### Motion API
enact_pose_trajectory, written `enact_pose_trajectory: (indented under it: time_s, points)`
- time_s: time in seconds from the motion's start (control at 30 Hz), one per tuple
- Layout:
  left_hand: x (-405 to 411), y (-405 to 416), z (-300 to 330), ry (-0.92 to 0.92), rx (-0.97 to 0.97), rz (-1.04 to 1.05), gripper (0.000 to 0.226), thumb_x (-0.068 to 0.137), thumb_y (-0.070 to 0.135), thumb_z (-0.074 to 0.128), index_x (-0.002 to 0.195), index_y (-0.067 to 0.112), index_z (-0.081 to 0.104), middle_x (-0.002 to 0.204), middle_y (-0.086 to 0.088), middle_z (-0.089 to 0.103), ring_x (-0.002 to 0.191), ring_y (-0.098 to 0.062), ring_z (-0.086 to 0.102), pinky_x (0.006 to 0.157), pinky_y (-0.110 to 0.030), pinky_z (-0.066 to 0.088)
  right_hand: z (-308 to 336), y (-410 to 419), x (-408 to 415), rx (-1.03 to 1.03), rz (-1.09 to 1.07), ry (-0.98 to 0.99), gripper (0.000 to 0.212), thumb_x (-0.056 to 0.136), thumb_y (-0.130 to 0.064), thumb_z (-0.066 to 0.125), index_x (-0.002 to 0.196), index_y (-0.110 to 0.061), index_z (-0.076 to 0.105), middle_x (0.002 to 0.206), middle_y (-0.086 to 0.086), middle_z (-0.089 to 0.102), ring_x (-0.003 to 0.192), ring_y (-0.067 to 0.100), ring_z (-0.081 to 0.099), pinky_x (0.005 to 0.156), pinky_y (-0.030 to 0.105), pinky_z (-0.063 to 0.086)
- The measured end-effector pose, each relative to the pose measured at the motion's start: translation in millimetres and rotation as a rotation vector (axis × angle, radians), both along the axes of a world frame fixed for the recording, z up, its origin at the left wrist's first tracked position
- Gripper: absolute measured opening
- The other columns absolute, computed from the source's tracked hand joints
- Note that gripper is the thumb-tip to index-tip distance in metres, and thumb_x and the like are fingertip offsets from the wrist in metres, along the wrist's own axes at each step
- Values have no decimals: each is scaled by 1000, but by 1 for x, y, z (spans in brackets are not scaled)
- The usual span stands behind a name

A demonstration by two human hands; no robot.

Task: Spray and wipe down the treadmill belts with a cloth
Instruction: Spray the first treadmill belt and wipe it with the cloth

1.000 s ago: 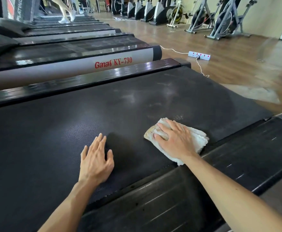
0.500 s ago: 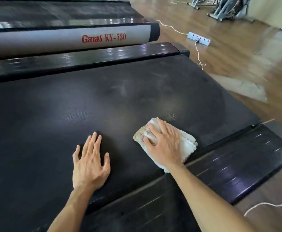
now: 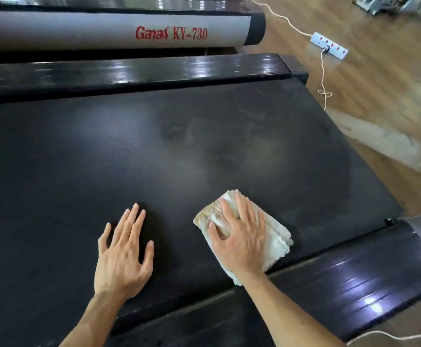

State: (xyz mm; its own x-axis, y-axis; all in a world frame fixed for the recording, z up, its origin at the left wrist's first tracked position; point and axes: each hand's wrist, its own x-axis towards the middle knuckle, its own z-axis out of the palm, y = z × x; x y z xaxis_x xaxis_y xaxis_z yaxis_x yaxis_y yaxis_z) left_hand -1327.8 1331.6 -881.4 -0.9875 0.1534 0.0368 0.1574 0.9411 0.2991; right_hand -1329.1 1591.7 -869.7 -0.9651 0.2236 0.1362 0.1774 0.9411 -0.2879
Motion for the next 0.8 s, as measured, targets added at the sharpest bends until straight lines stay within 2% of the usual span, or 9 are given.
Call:
enact_pose_trajectory:
  time_s: [0.3, 0.5, 0.7, 0.8]
  points:
    - [-2, -4, -2, -3, -19, -11, 71, 97, 47, 28, 161, 17, 25, 171, 7, 8, 157, -10, 6, 126, -46, 12, 0, -2, -1, 50, 12, -34, 61, 94, -69, 43, 147, -39, 53, 169, -8, 23, 154, 19, 25, 125, 46, 20]
    - [-2, -5, -11, 64, -7, -14, 70, 97, 49, 26, 160, 20, 26, 170, 8, 12, 156, -7, 6, 126, -42, 8, -9, 3, 0, 58, 61, -68, 67, 94, -73, 34, 153, -41, 39, 171, -5, 14, 157, 20, 14, 125, 49, 17]
    - [-5, -8, -21, 138, 11, -32, 72, 94, 52, 26, 158, 20, 32, 169, 8, 18, 155, -5, 10, 126, -39, 7, -9, 7, 1, -34, 105, -93, 73, 92, -71, 22, 158, -41, 28, 173, -3, 2, 159, 19, -2, 127, 50, 3]
    - [-9, -7, -22, 139, 18, -84, 73, 93, 51, 26, 159, 21, 30, 169, 9, 18, 155, -4, 10, 127, -36, 3, -7, 12, 2, -100, 142, -117, 72, 93, -68, 22, 160, -40, 23, 174, -2, -4, 159, 20, -9, 127, 51, -4]
